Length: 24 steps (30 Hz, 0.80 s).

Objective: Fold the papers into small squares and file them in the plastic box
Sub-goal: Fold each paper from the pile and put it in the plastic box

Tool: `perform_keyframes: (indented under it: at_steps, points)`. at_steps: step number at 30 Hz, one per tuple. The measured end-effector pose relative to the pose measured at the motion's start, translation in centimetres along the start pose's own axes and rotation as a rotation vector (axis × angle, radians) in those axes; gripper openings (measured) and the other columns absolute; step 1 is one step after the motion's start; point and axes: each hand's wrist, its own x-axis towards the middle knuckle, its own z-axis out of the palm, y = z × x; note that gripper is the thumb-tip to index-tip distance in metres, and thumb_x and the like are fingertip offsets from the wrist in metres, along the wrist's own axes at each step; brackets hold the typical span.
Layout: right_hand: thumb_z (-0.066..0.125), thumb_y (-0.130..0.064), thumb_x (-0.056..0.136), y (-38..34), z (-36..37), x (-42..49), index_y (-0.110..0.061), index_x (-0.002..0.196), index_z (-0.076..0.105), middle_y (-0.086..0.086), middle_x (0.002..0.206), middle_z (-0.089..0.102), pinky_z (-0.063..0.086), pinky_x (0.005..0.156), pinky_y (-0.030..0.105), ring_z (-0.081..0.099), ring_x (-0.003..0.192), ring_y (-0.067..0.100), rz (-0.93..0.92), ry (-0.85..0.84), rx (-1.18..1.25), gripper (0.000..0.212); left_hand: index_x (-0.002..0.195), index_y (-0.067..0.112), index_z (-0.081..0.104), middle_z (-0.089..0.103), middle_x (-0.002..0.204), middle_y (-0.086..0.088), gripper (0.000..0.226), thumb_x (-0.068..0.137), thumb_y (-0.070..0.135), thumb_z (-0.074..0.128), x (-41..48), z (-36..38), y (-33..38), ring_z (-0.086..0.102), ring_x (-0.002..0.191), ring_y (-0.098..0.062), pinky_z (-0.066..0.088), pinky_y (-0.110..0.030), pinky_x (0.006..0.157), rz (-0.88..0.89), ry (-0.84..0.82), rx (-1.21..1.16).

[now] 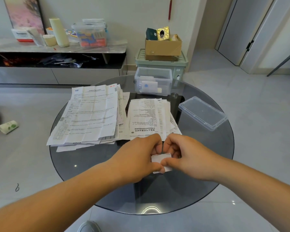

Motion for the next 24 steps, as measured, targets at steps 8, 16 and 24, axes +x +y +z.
perform_keyframes:
  at_steps: [8, 16, 24]
  points:
    - [0.064, -0.032, 0.095, -2.0, -4.7, 2.8, -0.038, 0.089, 0.072, -0.018, 0.088, 0.064, 0.044, 0.072, 0.016, 0.059, 0.086, 0.001, -0.159, 0.232, -0.098, 0.012, 0.083, 0.031, 0.055, 0.062, 0.079, 0.012, 0.03, 0.077, 0.044, 0.082, 4.9, -6.0, 0.2, 0.058, 0.077, -0.006, 0.054, -0.026, 0.07, 0.096, 0.199, 0.049]
    - [0.073, -0.022, 0.091, -3.1, -13.0, 16.0, -0.026, 0.084, 0.07, -0.013, 0.08, 0.065, 0.047, 0.067, 0.021, 0.061, 0.078, 0.005, -0.187, 0.628, -0.097, 0.008, 0.143, 0.031, 0.047, 0.053, 0.142, 0.005, 0.075, 0.082, 0.072, 0.061, 17.4, -12.2, -4.4, 0.041, 0.134, -0.02, 0.031, -0.046, 0.114, 0.044, 0.282, 0.49]
    - [0.075, -0.027, 0.088, -1.2, -13.9, 26.8, -0.029, 0.074, 0.066, -0.011, 0.078, 0.065, 0.056, 0.08, 0.041, 0.062, 0.08, 0.013, -0.098, 0.631, -0.248, 0.017, 0.151, 0.025, 0.038, 0.036, 0.159, 0.001, 0.095, 0.079, 0.087, 0.041, 23.8, -12.4, -8.8, 0.0, 0.155, -0.022, -0.009, -0.057, 0.12, 0.034, 0.034, 0.76]
